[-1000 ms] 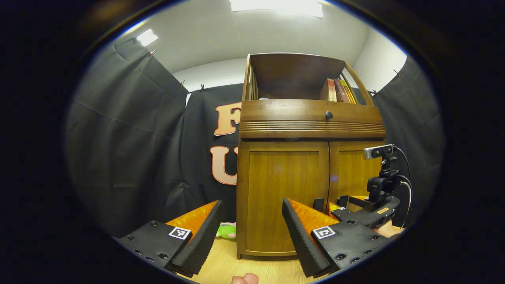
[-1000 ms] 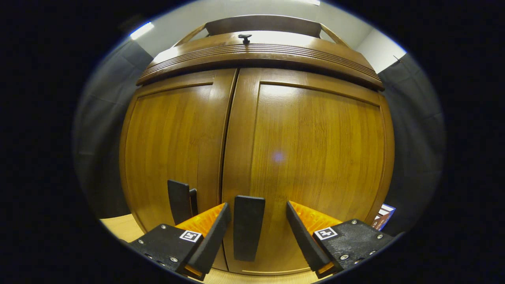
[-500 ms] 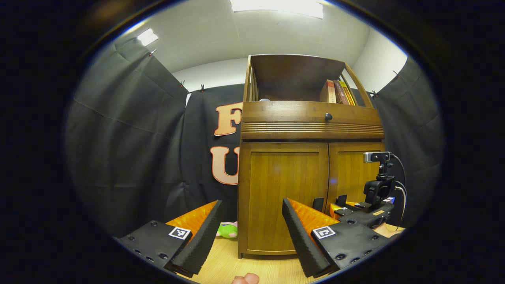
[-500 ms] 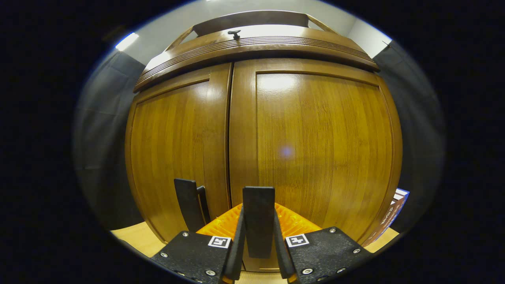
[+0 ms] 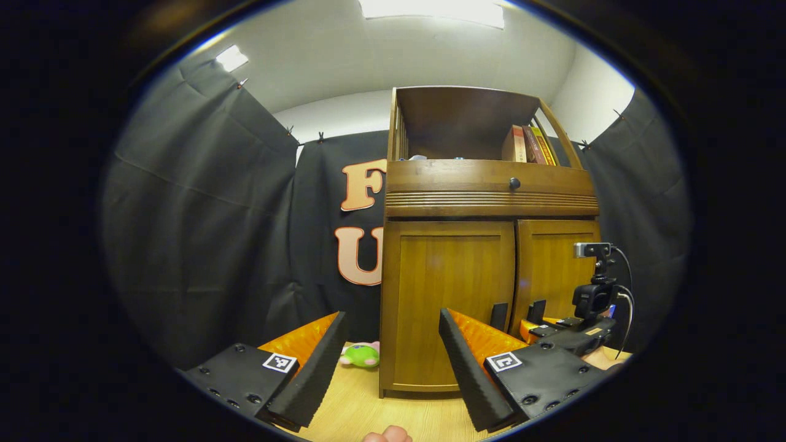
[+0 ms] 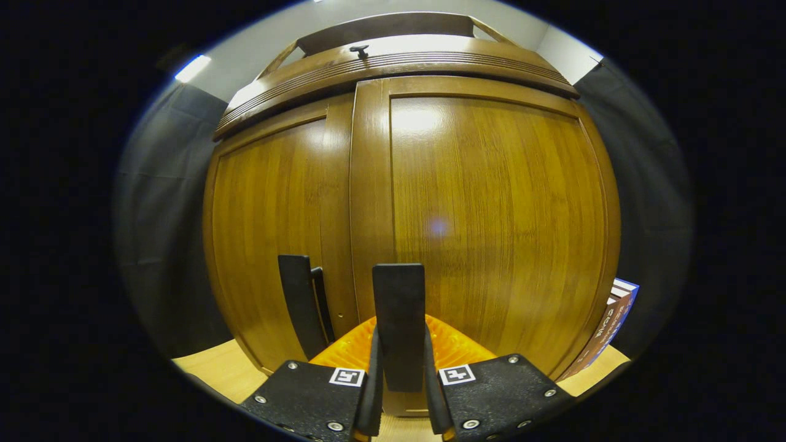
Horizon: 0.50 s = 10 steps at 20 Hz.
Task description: Open the right door of the double-door shoe cabinet with the right hand, and open the left door with the left hand.
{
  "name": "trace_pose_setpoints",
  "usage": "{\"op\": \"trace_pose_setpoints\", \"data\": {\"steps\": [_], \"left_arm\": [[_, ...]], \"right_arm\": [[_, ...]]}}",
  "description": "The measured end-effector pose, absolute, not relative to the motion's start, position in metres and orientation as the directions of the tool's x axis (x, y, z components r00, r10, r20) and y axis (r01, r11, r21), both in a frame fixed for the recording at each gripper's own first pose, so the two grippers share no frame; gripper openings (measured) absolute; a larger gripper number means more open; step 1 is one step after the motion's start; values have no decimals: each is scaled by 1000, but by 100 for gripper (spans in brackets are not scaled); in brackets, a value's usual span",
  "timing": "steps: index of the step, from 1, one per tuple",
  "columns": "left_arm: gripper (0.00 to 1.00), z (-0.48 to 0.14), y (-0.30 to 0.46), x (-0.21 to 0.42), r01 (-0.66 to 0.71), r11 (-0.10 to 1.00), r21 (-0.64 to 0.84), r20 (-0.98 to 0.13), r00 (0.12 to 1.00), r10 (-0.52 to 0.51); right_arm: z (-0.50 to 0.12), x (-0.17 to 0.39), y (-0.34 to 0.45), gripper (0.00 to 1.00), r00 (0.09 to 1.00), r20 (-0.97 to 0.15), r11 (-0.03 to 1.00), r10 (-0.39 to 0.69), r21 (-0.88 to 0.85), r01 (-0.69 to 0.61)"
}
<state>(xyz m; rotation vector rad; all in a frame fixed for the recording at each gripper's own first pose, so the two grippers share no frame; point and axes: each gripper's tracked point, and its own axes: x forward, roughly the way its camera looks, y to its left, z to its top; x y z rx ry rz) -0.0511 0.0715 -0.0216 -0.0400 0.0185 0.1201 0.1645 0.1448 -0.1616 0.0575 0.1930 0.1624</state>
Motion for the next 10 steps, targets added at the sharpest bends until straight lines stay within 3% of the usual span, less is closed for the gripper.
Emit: {"op": "trace_pose_setpoints", "data": {"steps": [10], "left_arm": [[96,-30,48,-55,-83,996,-44,-53,995,81]], "right_arm": [[-150,120,130,30,961,-185,977,207,94,-192]]}}
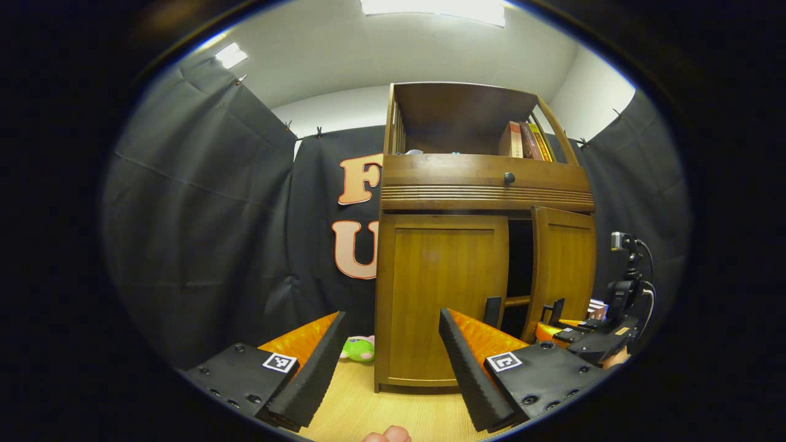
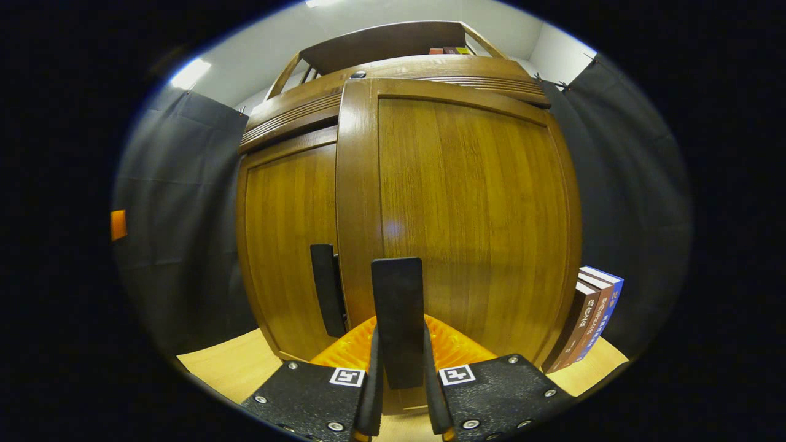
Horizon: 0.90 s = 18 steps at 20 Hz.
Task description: Open the right door of the double-door shoe cabinet with the right hand, and open the left door with the left hand.
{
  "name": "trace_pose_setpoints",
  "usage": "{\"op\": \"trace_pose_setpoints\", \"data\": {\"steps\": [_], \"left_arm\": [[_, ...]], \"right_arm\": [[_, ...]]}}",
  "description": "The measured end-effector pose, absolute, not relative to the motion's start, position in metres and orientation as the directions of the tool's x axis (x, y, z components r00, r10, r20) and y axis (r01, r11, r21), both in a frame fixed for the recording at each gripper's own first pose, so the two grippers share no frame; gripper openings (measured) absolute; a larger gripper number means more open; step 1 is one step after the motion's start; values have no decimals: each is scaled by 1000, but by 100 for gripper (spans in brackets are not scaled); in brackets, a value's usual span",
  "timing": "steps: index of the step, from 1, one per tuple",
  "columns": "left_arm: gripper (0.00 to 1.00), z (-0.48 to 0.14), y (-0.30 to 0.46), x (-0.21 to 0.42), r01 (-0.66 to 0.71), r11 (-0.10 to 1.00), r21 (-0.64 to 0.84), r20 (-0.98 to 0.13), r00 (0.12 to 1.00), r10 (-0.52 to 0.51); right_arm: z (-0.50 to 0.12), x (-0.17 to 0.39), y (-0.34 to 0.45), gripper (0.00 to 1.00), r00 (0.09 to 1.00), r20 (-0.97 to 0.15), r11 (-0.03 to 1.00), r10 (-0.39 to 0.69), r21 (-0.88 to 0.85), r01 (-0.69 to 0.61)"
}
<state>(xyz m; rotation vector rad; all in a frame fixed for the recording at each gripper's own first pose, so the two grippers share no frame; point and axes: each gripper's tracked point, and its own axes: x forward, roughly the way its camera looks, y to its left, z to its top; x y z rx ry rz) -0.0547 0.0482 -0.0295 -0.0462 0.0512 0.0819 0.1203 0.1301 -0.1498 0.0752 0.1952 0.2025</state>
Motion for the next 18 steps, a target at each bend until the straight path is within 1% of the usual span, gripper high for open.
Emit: {"op": "trace_pose_setpoints", "data": {"steps": [1,2,3,4,5,6,7,8,10,12,18], "left_arm": [[94,-29,43,-54,-73,996,-45,-52,996,71],[96,-27,38,-54,-63,997,-45,-49,997,61],[96,-26,33,-53,-55,997,-46,-44,998,53],[94,-24,27,-52,-46,998,-49,-37,998,44],[97,-23,21,-51,-34,998,-54,-31,999,32],[97,-23,15,-51,-23,998,-56,-28,999,21],[95,-22,9,-49,-14,998,-56,-26,1000,12],[96,-22,5,-50,-7,998,-55,-24,1000,5],[94,-21,-6,-48,7,999,-53,-18,1000,-8],[96,-22,-17,-46,19,998,-55,-20,1000,-20],[96,-26,-48,-46,56,995,-79,-27,998,-58]], "right_arm": [[-150,115,128,30,961,-185,977,207,99,-191],[-149,111,125,30,961,-183,977,206,101,-190],[-149,107,122,30,962,-182,977,204,102,-188],[-146,104,120,30,963,-181,977,202,103,-185],[-146,100,117,40,963,-181,978,199,101,-183],[-145,97,114,40,964,-181,979,195,97,-180],[-145,95,110,30,965,-181,980,190,91,-176],[-145,91,107,30,966,-181,982,183,84,-170],[-143,85,100,30,968,-182,985,170,62,-162],[-144,79,92,29,969,-189,987,162,50,-155],[-149,67,80,28,964,-222,988,147,67,-136]]}}
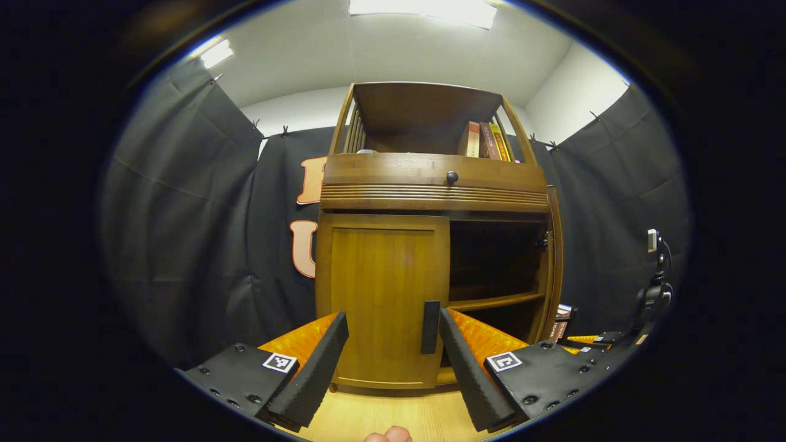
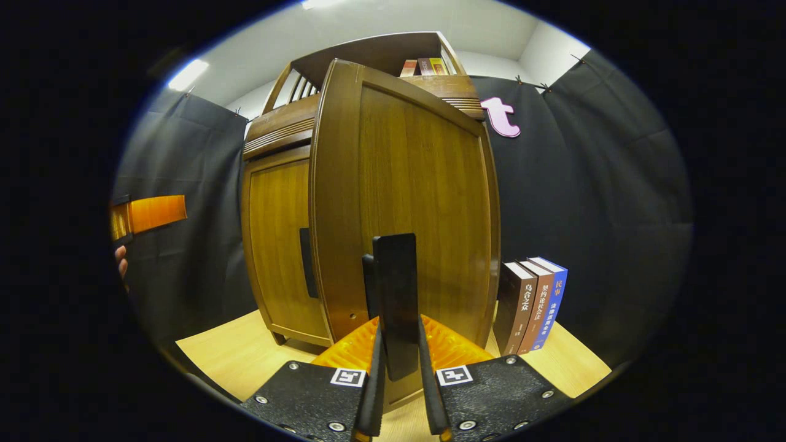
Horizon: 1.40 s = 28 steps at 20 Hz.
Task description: Open the right door of the double-door shoe cabinet with the right hand, and open the left door with the left hand.
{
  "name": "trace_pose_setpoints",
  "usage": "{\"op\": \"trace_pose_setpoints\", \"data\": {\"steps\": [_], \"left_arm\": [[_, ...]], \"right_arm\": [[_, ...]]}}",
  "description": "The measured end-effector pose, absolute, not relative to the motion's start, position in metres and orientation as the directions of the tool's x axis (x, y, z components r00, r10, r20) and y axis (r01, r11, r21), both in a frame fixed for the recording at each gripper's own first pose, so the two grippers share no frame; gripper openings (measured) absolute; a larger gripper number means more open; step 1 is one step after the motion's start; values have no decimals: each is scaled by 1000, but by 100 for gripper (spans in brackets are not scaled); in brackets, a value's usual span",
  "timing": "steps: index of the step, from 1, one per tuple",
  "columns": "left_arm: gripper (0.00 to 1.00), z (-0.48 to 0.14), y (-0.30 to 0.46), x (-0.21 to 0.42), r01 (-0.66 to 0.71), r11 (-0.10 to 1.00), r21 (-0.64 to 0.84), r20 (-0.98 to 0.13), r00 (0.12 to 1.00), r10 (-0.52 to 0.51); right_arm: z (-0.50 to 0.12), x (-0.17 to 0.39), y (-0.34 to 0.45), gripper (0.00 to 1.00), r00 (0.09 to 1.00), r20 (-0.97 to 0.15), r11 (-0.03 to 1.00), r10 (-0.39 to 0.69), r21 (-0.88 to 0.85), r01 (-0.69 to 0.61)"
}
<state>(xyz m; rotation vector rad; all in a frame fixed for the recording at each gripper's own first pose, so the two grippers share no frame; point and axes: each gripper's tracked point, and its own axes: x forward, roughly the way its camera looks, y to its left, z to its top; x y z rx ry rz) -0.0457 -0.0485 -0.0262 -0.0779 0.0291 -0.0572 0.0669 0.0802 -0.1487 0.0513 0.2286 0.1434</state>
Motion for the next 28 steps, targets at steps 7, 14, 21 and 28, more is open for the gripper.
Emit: {"op": "trace_pose_setpoints", "data": {"steps": [7,14,21,28], "left_arm": [[96,-31,-78,-40,79,991,-105,-29,996,-82],[94,-49,-95,-39,88,993,-77,-54,994,-92],[99,-61,-103,-52,48,997,-59,-81,995,-53],[95,-63,-103,-67,-11,999,-46,-91,996,7]], "right_arm": [[-150,57,58,24,968,-235,995,89,58,-78],[-150,44,-30,12,969,-240,997,-61,-61,48],[-149,45,-71,5,967,-249,998,50,45,-40],[-151,50,-100,5,949,-254,982,188,64,-177]]}}
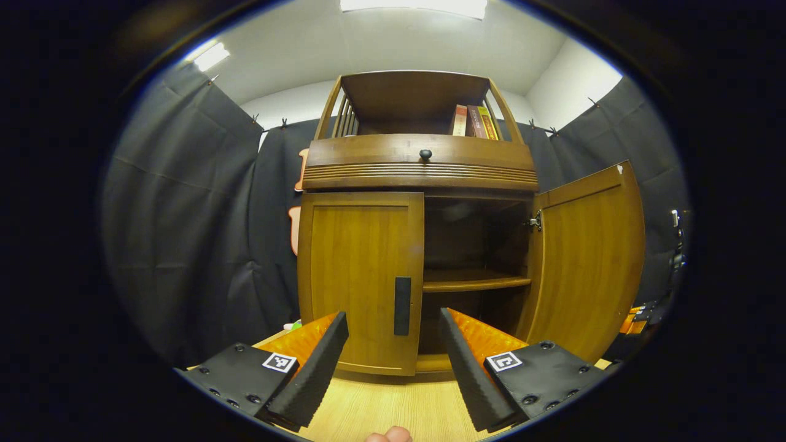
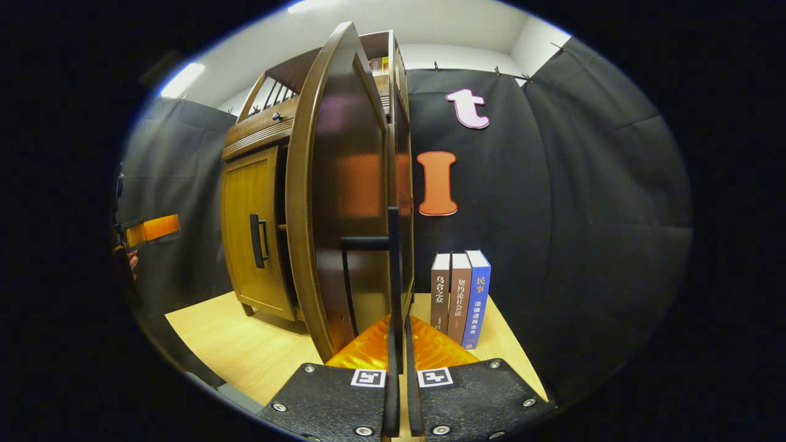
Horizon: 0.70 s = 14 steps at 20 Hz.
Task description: Open the right door of the double-door shoe cabinet with the right hand, and open the left door with the left hand.
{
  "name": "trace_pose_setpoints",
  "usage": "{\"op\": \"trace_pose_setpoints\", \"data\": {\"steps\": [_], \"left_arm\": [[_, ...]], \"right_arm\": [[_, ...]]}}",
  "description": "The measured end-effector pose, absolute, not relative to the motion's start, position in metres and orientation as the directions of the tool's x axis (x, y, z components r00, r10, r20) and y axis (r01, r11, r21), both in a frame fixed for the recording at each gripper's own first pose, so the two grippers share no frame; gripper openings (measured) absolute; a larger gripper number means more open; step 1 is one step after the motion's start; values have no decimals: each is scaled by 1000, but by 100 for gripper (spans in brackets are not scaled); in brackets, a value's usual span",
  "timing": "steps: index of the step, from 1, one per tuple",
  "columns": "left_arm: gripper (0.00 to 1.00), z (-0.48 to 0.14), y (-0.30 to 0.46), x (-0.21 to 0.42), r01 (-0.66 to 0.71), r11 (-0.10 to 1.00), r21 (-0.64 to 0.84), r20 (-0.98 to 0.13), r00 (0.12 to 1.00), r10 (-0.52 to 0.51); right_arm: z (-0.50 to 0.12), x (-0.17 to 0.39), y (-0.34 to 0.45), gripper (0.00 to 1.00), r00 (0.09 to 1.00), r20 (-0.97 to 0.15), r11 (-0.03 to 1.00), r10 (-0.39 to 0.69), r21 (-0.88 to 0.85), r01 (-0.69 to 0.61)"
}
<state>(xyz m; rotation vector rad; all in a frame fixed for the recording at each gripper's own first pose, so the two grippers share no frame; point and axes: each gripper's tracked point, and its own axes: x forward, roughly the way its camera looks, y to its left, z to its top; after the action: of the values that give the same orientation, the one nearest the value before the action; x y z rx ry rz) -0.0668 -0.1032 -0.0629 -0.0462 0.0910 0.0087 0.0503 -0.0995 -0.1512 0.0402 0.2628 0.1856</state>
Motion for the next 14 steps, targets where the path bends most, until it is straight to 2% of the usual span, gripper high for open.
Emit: {"op": "trace_pose_setpoints", "data": {"steps": [3,4,5,6,7,11,14], "left_arm": [[95,-64,-104,-69,-23,998,-51,-93,995,18],[94,-63,-104,-69,-24,998,-53,-90,996,19],[95,-63,-103,-69,-26,998,-53,-89,996,21],[95,-62,-104,-68,-28,998,-52,-87,996,23],[94,-62,-104,-68,-29,998,-53,-85,996,24],[95,-69,-101,-69,-29,997,-65,-94,995,23],[95,-80,-98,-64,-24,997,-76,-124,992,14]], "right_arm": [[-152,53,-105,8,938,-256,972,232,78,-220],[-152,52,-105,15,936,-254,970,242,80,-229],[-151,52,-106,15,935,-256,969,246,85,-232],[-152,50,-104,9,932,-261,967,252,99,-234],[-151,46,-103,9,931,-265,967,250,111,-228],[-143,18,-111,9,948,-273,985,164,99,-142],[-141,-13,-112,9,948,-304,995,94,15,-94]]}}
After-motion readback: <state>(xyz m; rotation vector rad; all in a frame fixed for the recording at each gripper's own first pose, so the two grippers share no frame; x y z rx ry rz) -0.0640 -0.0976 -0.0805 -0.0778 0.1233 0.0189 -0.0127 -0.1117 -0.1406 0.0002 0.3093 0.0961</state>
